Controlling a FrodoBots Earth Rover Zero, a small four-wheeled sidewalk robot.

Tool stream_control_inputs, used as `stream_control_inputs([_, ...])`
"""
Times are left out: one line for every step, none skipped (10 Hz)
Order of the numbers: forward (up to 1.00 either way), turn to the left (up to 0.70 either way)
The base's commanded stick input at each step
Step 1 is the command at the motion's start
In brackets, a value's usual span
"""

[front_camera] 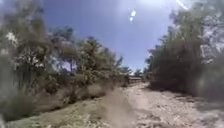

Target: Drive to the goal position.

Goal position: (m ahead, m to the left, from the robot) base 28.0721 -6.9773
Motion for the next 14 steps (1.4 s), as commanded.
stream_control_inputs([0.85, 0.00])
stream_control_inputs([0.85, 0.00])
stream_control_inputs([0.85, 0.00])
stream_control_inputs([0.85, 0.00])
stream_control_inputs([0.85, 0.00])
stream_control_inputs([0.85, 0.00])
stream_control_inputs([0.85, 0.00])
stream_control_inputs([0.85, 0.00])
stream_control_inputs([0.85, 0.00])
stream_control_inputs([0.85, 0.00])
stream_control_inputs([0.85, 0.00])
stream_control_inputs([0.85, 0.17])
stream_control_inputs([0.85, 0.30])
stream_control_inputs([0.85, 0.18])
